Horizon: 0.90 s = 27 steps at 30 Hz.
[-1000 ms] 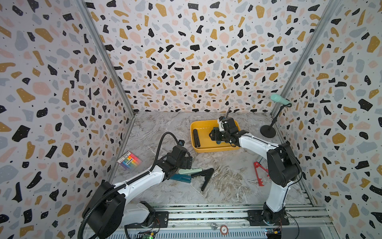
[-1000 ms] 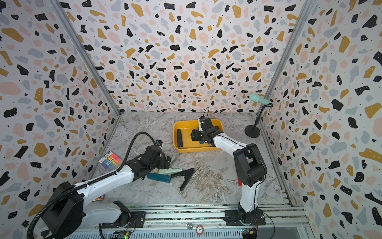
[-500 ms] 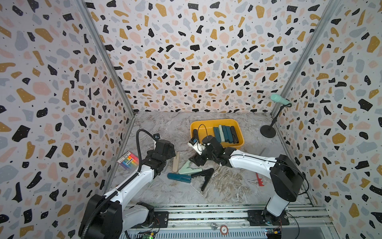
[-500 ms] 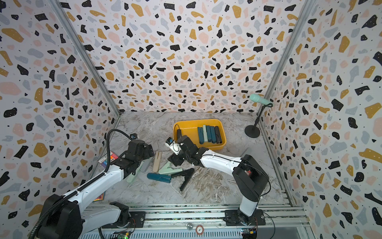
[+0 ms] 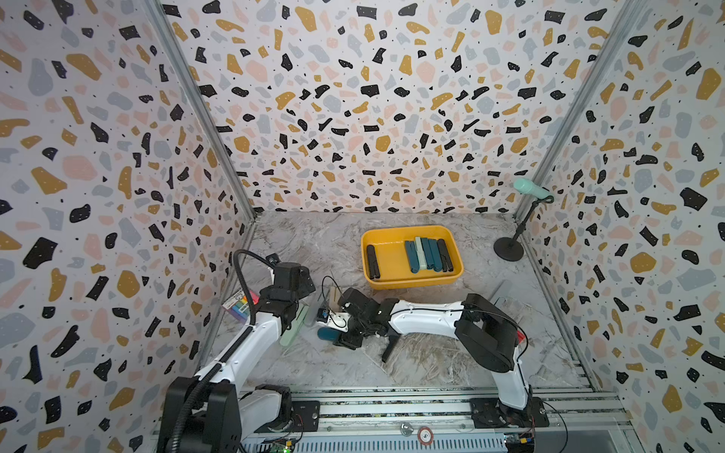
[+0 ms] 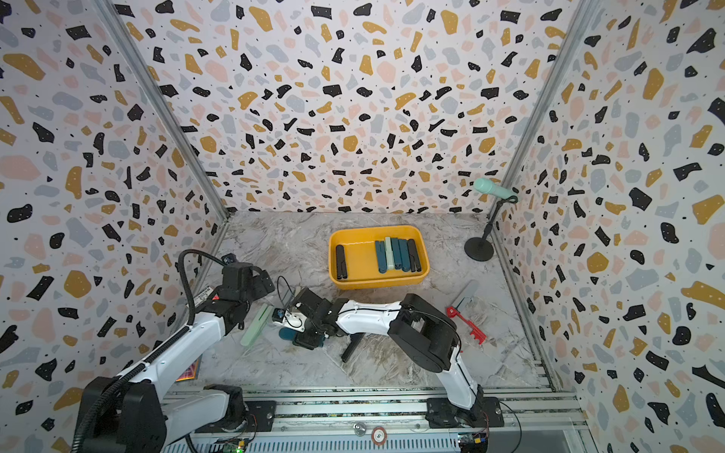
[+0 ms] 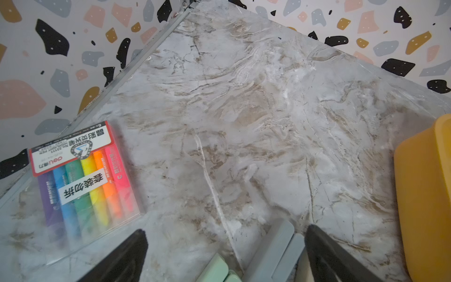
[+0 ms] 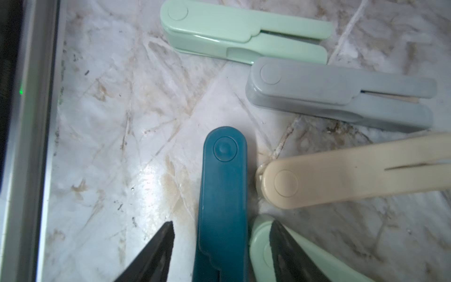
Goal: Put the pruning pliers into the storage box
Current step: Pick up the pruning pliers from the center of the board.
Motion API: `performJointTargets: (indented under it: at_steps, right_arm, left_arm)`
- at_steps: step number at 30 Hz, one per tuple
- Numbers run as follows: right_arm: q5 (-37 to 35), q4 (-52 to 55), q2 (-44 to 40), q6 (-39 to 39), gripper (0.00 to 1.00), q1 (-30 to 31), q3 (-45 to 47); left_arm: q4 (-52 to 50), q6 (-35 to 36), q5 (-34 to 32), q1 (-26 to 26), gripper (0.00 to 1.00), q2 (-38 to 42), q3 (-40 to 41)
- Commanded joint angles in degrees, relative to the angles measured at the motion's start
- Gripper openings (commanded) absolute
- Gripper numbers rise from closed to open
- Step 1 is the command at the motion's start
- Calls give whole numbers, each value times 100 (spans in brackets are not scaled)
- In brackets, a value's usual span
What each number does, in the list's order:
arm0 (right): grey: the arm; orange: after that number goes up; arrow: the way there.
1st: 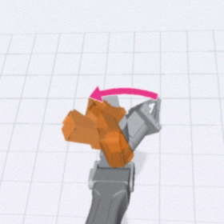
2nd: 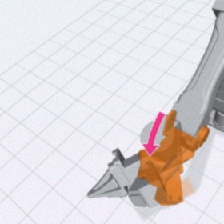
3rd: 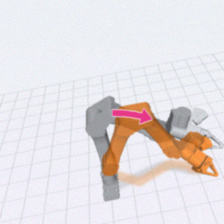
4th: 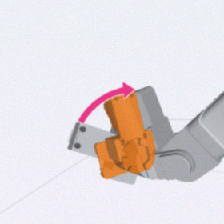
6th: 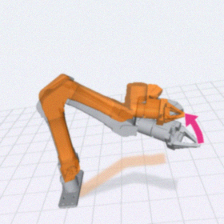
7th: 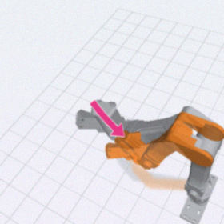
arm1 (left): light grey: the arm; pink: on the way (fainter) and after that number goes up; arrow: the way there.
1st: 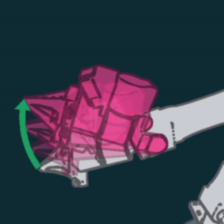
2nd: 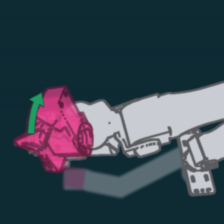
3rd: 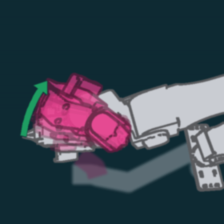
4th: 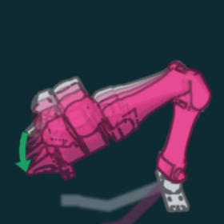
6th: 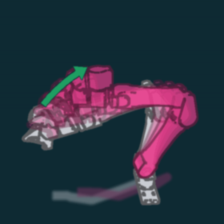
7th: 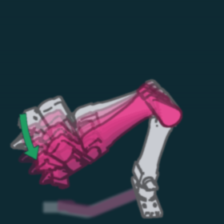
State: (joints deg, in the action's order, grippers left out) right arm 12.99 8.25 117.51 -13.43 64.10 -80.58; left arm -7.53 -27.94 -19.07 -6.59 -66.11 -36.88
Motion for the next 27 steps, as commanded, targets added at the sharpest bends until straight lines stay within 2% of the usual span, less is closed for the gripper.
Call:
performJointTargets:
  at_steps: [1,4,14,22,27]
  right_arm:
    - [-122,388,129,-202,64,14,-366]
    - [-353,510,250,-248,65,37,-454]
    - [-380,492,12,-312,62,269,-131]
    - [-690,835,130,-162,59,158,-145]
    - [-565,981,-12,-152,58,-10,28]
  left_arm:
    - [117,37,154,155,100,141,140]
    - [121,43,161,189,99,190,194]
    - [151,26,193,194,99,151,216]
    - [114,20,200,194,99,212,244]
    - [120,-3,203,198,99,229,279]
